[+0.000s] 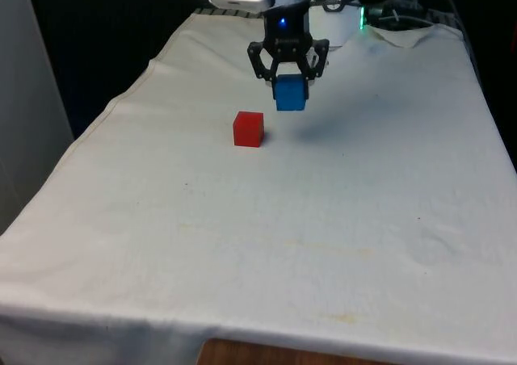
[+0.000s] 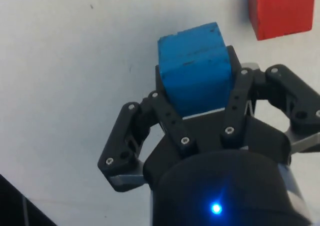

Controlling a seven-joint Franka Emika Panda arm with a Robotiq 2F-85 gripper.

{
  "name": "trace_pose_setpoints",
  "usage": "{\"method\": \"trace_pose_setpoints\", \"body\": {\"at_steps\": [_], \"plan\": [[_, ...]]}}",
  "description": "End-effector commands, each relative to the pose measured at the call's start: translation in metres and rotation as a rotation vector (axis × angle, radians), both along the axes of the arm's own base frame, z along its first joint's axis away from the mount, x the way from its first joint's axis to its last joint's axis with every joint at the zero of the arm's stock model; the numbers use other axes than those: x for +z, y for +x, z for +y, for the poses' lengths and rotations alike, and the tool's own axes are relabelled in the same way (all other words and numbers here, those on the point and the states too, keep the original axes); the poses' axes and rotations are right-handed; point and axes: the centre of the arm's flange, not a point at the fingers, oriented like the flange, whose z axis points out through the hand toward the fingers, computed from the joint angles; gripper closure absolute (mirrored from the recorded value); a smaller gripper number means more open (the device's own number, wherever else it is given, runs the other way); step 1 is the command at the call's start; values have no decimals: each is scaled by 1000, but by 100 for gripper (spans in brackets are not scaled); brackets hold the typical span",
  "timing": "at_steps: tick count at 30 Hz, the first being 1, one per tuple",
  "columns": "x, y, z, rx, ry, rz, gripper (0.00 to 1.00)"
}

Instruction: Stack the two cubes.

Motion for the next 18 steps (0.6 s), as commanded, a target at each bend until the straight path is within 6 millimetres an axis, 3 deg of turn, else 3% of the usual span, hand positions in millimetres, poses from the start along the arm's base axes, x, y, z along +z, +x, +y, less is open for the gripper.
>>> {"method": "trace_pose_setpoints", "body": {"at_steps": [1, 18], "plan": [[0, -3, -5, 5, 15, -9, 98], [-2, -5, -45, 45, -5, -10, 98]]}}
